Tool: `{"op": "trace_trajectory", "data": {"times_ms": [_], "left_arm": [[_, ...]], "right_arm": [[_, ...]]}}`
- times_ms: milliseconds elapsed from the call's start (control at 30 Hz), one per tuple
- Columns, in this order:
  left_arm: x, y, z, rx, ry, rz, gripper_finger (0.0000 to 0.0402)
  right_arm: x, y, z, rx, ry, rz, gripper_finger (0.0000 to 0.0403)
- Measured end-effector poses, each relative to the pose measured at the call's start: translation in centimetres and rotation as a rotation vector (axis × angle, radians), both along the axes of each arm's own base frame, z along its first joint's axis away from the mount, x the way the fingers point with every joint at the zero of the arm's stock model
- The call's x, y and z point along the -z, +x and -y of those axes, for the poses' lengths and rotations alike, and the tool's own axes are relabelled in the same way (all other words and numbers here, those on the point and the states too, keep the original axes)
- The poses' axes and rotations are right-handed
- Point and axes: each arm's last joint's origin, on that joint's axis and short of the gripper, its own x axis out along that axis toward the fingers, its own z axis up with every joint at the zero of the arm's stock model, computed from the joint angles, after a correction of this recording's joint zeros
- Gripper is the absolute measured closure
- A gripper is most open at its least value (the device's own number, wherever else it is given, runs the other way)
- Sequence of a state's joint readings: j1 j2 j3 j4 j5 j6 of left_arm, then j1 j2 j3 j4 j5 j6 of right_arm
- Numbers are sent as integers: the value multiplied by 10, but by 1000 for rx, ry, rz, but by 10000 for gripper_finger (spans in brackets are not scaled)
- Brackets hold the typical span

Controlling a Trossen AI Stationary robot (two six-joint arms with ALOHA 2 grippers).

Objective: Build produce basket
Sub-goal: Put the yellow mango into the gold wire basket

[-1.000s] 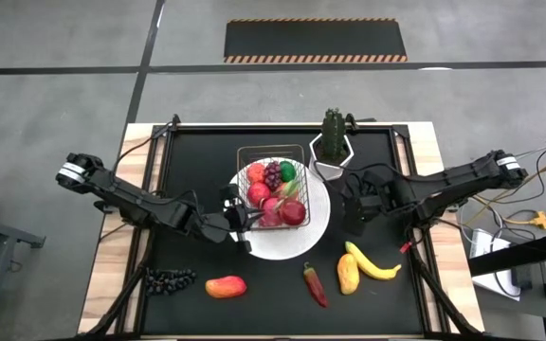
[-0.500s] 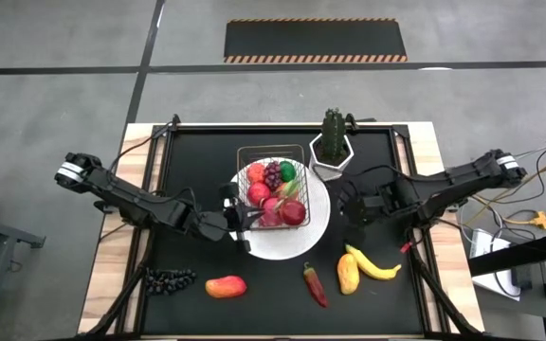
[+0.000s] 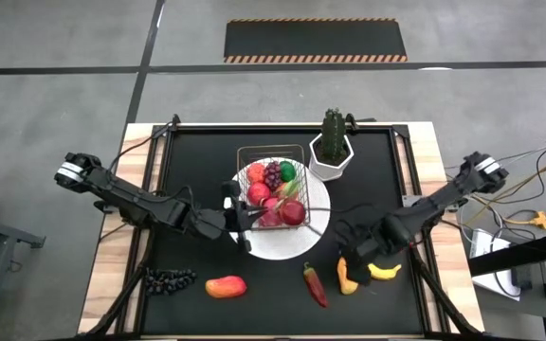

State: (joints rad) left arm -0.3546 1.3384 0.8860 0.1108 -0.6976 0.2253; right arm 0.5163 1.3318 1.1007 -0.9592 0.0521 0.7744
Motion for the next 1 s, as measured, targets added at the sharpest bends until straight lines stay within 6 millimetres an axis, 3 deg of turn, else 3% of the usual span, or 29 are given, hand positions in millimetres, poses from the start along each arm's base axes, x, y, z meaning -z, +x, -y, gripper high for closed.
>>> {"op": "trace_trajectory", "data": {"times_ms": [167, 367, 500, 667, 1000], "left_arm": [[-1, 0, 1, 2, -10, 26, 389], [0, 0, 1, 3, -10, 21, 389], [-4, 1, 1, 3, -11, 34, 389], [-13, 1, 1, 29, 72, 44, 389], [-35, -11, -3, 39, 114, 130, 389]], "right_arm": [[15, -2, -19, 41, -94, -189, 77], [26, -5, -48, -50, -137, -207, 77], [25, -3, -44, 312, -120, -220, 77], [24, 2, -48, 722, 39, -205, 77], [45, 15, -65, 849, 86, -243, 77]]}}
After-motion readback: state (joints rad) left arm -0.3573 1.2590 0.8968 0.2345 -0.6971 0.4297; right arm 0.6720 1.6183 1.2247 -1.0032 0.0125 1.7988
